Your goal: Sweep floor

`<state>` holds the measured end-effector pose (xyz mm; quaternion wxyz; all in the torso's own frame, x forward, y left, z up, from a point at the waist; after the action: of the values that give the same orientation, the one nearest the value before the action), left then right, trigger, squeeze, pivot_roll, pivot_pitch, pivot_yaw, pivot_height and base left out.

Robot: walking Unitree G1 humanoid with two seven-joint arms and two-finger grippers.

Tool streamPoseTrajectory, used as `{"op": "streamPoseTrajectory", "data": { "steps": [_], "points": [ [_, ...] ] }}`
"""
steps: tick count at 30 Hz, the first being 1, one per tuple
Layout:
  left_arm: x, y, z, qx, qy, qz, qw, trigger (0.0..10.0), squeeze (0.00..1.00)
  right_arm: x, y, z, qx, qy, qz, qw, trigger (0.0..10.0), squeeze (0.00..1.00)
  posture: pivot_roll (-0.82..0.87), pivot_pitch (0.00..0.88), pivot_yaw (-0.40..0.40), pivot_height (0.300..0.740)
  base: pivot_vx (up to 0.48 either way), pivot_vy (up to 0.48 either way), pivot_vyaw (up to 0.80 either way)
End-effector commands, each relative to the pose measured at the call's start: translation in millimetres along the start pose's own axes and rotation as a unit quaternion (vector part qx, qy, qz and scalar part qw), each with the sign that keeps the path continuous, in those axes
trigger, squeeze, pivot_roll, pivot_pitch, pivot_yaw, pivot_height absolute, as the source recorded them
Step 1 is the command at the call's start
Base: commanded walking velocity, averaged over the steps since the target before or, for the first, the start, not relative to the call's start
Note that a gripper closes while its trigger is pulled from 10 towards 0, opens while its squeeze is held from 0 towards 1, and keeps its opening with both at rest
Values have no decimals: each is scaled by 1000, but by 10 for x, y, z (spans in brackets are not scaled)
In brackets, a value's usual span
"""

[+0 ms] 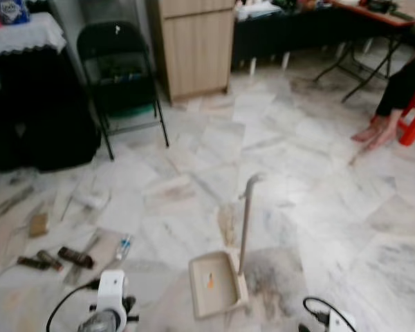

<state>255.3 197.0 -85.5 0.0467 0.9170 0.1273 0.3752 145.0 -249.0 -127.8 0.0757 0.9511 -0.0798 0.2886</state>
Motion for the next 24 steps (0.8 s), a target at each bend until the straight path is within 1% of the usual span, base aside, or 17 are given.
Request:
{"op": "streamPoseTrajectory", "data": {
  "steps": [1, 5, 19, 21, 24],
  "points": [
    [27, -72, -11, 5, 5, -8, 1000, 10000, 0, 113, -92, 32, 12, 14, 1, 1000, 10000, 0, -129, 0, 0, 740, 281, 0, 0],
    [22, -89, -13, 11, 5, -5, 1000, 10000, 0, 151, -123, 41, 13, 18, 1, 1000, 10000, 0, -130, 0, 0, 740, 0, 0, 0],
    [25, -76, -12, 7, 6, -10, 1000, 10000, 0, 218, -135, 56, 13, 25, 1, 1000, 10000, 0, -130, 0, -2, 740, 0, 0, 0],
    [30, -78, -11, 7, 7, -10, 1000, 10000, 0, 286, -210, 71, 17, 33, -2, 999, 10000, 0, -130, 0, -2, 740, 255, 0, 0],
    [33, -80, -11, 7, 7, -10, 1000, 10000, 0, 325, -277, 80, 20, 37, -2, 999, 10000, 0, -131, 0, -1, 740, 256, 0, 0]
  ]
}}
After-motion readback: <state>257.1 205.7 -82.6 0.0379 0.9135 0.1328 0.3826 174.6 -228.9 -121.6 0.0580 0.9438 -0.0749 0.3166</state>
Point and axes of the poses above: a point about 5 cm out from each wrist's last joint towards the gripper, its own z axis pointing out of the wrist towards the gripper, its own x axis along the axis of the wrist's last joint, y = z × x, the point moved 4 cm from there along z, pointing out of the wrist towards the gripper, and after that the axes turned 14 degrees about -z, right-handed, at the moved point
